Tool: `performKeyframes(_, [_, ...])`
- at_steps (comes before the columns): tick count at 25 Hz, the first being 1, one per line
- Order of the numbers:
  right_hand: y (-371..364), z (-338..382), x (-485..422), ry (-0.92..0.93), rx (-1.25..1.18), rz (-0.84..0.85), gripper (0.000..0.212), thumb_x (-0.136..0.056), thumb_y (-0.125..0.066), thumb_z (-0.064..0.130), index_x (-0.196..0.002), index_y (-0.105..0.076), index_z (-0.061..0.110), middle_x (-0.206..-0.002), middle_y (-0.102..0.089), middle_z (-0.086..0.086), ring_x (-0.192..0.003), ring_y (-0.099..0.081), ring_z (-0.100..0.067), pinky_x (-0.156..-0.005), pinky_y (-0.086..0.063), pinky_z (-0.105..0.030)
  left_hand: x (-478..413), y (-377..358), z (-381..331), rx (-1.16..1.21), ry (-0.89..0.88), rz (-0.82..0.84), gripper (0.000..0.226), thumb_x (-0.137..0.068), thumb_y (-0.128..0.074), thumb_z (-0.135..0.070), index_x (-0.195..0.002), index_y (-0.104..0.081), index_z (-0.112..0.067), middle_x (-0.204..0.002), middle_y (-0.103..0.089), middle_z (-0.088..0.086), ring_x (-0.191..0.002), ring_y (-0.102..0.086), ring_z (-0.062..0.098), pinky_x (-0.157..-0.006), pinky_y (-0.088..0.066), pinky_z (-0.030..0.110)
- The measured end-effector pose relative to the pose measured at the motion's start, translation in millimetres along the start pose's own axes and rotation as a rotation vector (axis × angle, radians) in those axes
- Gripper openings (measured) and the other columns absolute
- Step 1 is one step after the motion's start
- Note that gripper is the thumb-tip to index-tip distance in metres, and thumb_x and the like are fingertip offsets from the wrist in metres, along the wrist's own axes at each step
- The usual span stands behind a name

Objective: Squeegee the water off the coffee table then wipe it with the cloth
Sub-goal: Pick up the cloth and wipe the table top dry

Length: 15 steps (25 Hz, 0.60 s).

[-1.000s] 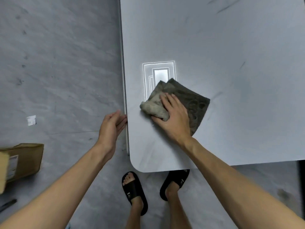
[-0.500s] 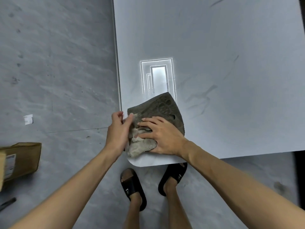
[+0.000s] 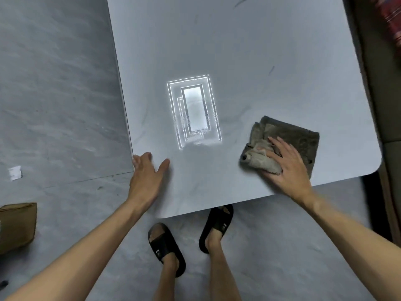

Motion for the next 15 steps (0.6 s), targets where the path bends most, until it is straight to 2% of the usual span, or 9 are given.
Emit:
performKeyframes(2, [10,-31,16,-0.262,-0.051,-0.151,0.057,-0.084,-0.055,0.057,-0.132,-0.054,0.026,-0.151,-0.039,-0.001,-0.143,-0.028,-0.022,-0.117,-0.021,-0.047,1,2,0,-0.005,0.019,0.001,0.064,-0.093,-0.041,-0.055,-0.141,-0.030,-0.014,-0.154,-0.026,0.007,-0.136,-0.037,0.031,-0.100,-0.037,0.044])
performKeyframes(5, [11,-27,28,-0.536,-0.159,-0.387,0.055,-0.085,-0.062,0.048,-0.132,-0.041,0.028,-0.147,-0.045,-0.008,-0.139,-0.036,-0.028,-0.114,-0.026,-0.050,5,12,8,0.122,0.053,-0.053,0.059,-0.093,-0.043,-0.054,-0.139,-0.033,-0.020,-0.149,-0.041,0.000,-0.128,-0.047,0.027,-0.099,-0.039,0.039])
performKeyframes(7, [4,-7,28,-0.718,-0.203,-0.498,0.058,-0.085,-0.062,0.047,-0.134,-0.046,0.021,-0.146,-0.046,-0.011,-0.137,-0.038,-0.031,-0.112,-0.029,-0.053,7,21,19,0.289,0.109,-0.101,0.053,-0.091,-0.047,-0.053,-0.135,-0.039,-0.024,-0.141,-0.050,-0.002,-0.120,-0.052,0.021,-0.096,-0.044,0.038])
performKeyframes(9, [-10,24,24,-0.872,-0.191,-0.497,0.059,-0.085,-0.060,0.049,-0.133,-0.053,0.016,-0.150,-0.041,-0.011,-0.140,-0.035,-0.030,-0.113,-0.028,-0.051,8,29,29,0.426,0.151,-0.132,0.044,-0.091,-0.049,-0.050,-0.128,-0.045,-0.026,-0.131,-0.055,-0.004,-0.106,-0.055,0.012,-0.080,-0.045,0.027])
performKeyframes(10, [-19,46,20,-0.893,-0.185,-0.474,0.057,-0.085,-0.061,0.048,-0.132,-0.055,0.017,-0.151,-0.039,-0.010,-0.141,-0.033,-0.030,-0.113,-0.028,-0.048,8,33,35,0.488,0.166,-0.130,0.040,-0.091,-0.049,-0.049,-0.124,-0.047,-0.026,-0.127,-0.056,-0.005,-0.102,-0.056,0.010,-0.075,-0.043,0.023])
performKeyframes(12, [-38,101,10,-0.801,-0.171,-0.412,0.054,-0.082,-0.064,0.044,-0.131,-0.056,0.021,-0.152,-0.038,-0.008,-0.141,-0.032,-0.028,-0.113,-0.028,-0.047,5,36,44,0.605,0.184,-0.101,0.035,-0.092,-0.051,-0.047,-0.119,-0.049,-0.026,-0.121,-0.057,-0.006,-0.109,-0.055,0.013,-0.083,-0.040,0.023])
performKeyframes(15, [-72,195,3,-0.457,-0.112,-0.231,0.060,-0.079,-0.060,0.052,-0.135,-0.050,0.031,-0.155,-0.033,-0.002,-0.144,-0.025,-0.023,-0.117,-0.022,-0.045,6,39,54,0.625,0.179,-0.058,0.034,-0.093,-0.051,-0.046,-0.119,-0.049,-0.025,-0.115,-0.056,-0.010,-0.115,-0.052,0.014,-0.089,-0.035,0.026])
Point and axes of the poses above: each hand's wrist, its own x-axis away from the middle knuckle, its own y-axis out of the back of the hand, z = x × y, the point moved 7 cm from there along -x, towards the middle knuckle
